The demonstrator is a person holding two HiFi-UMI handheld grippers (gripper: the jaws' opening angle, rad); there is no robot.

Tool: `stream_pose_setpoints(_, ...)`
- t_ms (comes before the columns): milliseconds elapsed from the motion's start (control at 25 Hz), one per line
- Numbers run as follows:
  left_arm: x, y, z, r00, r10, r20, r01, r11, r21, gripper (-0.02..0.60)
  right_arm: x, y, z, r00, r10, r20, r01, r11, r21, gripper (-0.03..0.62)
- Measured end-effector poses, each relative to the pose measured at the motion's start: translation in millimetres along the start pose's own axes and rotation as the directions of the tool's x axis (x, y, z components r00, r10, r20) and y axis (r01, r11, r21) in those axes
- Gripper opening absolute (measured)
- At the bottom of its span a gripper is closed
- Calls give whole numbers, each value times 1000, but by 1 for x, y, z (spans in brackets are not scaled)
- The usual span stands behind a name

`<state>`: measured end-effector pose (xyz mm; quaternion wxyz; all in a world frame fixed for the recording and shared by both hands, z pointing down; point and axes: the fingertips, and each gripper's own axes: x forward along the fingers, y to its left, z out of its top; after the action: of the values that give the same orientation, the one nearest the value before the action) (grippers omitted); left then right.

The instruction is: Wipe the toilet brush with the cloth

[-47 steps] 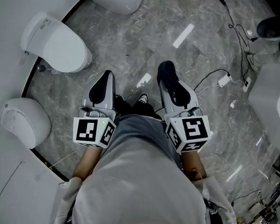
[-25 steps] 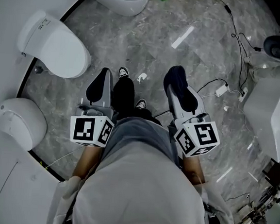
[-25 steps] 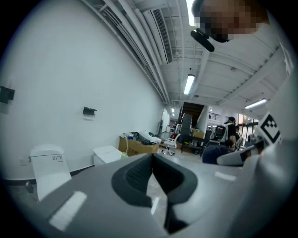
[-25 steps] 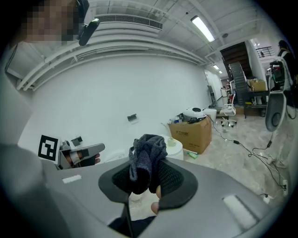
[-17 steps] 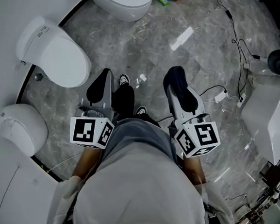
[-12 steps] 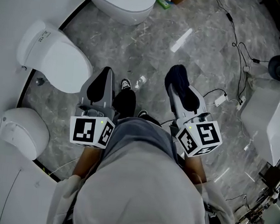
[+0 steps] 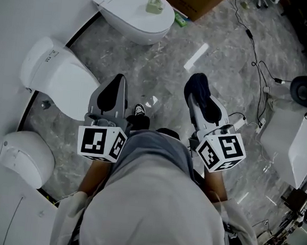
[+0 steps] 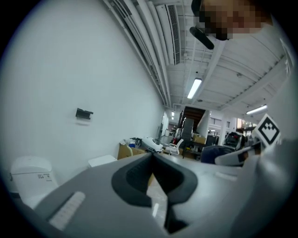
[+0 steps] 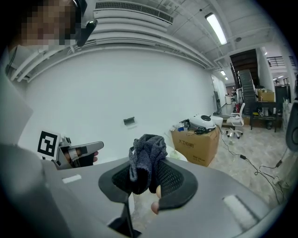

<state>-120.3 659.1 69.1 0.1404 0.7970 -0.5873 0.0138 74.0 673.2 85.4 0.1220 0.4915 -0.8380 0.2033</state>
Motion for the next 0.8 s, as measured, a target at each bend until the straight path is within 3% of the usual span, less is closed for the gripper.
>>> stream_pose_setpoints(520, 37, 45, 14, 999, 45, 1, -45, 997, 69, 0, 54, -6, 34, 1000, -9, 2, 9, 999, -51, 98)
stream_pose_setpoints(800, 74, 48, 20, 999, 46, 23, -48, 995, 91, 0, 92, -16, 51, 999, 36, 28, -34, 997, -75, 98)
